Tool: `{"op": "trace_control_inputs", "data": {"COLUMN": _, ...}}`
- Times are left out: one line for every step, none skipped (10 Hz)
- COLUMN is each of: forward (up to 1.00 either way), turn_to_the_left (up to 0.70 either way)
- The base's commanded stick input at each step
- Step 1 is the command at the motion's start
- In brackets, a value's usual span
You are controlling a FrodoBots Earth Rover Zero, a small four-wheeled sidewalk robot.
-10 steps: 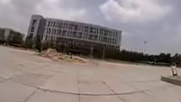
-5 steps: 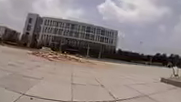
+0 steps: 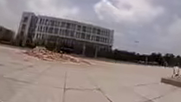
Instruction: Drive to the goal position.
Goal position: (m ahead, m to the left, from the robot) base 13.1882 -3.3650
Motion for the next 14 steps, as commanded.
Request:
{"op": "trace_control_inputs", "data": {"forward": 0.60, "turn_to_the_left": -0.15}}
{"op": "trace_control_inputs", "data": {"forward": 0.60, "turn_to_the_left": -0.15}}
{"op": "trace_control_inputs", "data": {"forward": 0.60, "turn_to_the_left": -0.15}}
{"op": "trace_control_inputs", "data": {"forward": 0.60, "turn_to_the_left": -0.15}}
{"op": "trace_control_inputs", "data": {"forward": 0.60, "turn_to_the_left": -0.15}}
{"op": "trace_control_inputs", "data": {"forward": 0.60, "turn_to_the_left": -0.15}}
{"op": "trace_control_inputs", "data": {"forward": 0.60, "turn_to_the_left": -0.15}}
{"op": "trace_control_inputs", "data": {"forward": 0.60, "turn_to_the_left": -0.15}}
{"op": "trace_control_inputs", "data": {"forward": 0.60, "turn_to_the_left": -0.15}}
{"op": "trace_control_inputs", "data": {"forward": 0.60, "turn_to_the_left": -0.15}}
{"op": "trace_control_inputs", "data": {"forward": 0.60, "turn_to_the_left": -0.15}}
{"op": "trace_control_inputs", "data": {"forward": 0.60, "turn_to_the_left": -0.15}}
{"op": "trace_control_inputs", "data": {"forward": 0.60, "turn_to_the_left": -0.15}}
{"op": "trace_control_inputs", "data": {"forward": 0.60, "turn_to_the_left": -0.15}}
